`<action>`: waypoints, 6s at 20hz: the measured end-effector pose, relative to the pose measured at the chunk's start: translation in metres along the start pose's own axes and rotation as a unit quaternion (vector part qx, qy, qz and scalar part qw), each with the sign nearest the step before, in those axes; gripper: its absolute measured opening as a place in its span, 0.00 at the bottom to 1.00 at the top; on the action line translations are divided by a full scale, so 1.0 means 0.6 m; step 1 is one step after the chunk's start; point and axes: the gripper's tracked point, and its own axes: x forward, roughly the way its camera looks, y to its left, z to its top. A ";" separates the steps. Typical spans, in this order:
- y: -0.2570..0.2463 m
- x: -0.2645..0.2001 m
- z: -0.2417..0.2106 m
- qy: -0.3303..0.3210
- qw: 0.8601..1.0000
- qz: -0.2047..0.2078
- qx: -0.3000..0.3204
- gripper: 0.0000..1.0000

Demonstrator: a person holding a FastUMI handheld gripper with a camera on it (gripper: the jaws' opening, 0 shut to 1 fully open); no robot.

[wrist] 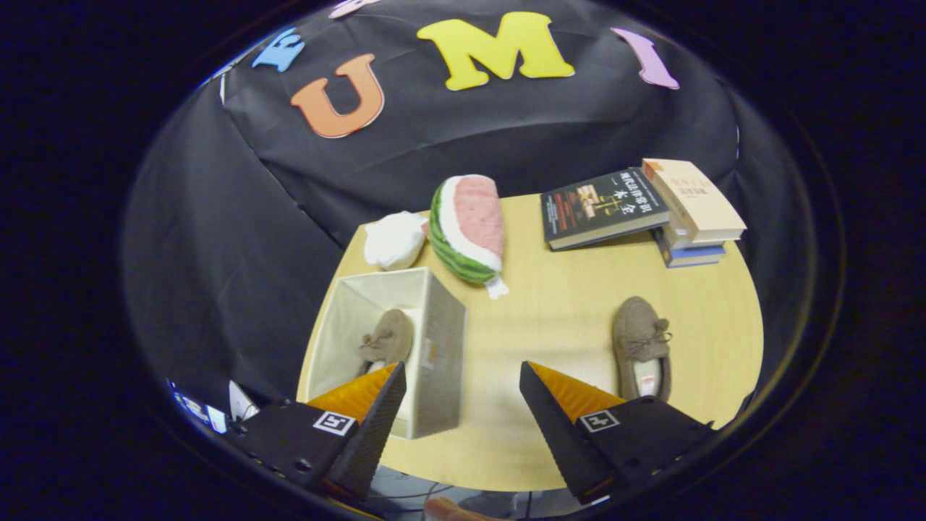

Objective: Open the storage box then place both shoes into the box .Put the left shoe in first, then the right shoe, with the right side of both shoes facing outward in a uniform manner.

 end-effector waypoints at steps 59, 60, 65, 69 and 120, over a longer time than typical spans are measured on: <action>-0.183 -0.046 -0.011 0.057 0.995 -0.055 0.059 0.00; -0.154 -0.049 -0.006 0.052 0.996 -0.047 0.057 0.00; -0.003 -0.043 0.011 0.037 0.998 -0.011 0.042 0.00; 0.115 -0.009 0.004 0.049 0.998 0.017 0.046 0.00; 0.130 -0.258 0.085 -0.334 0.924 -0.116 -0.146 0.96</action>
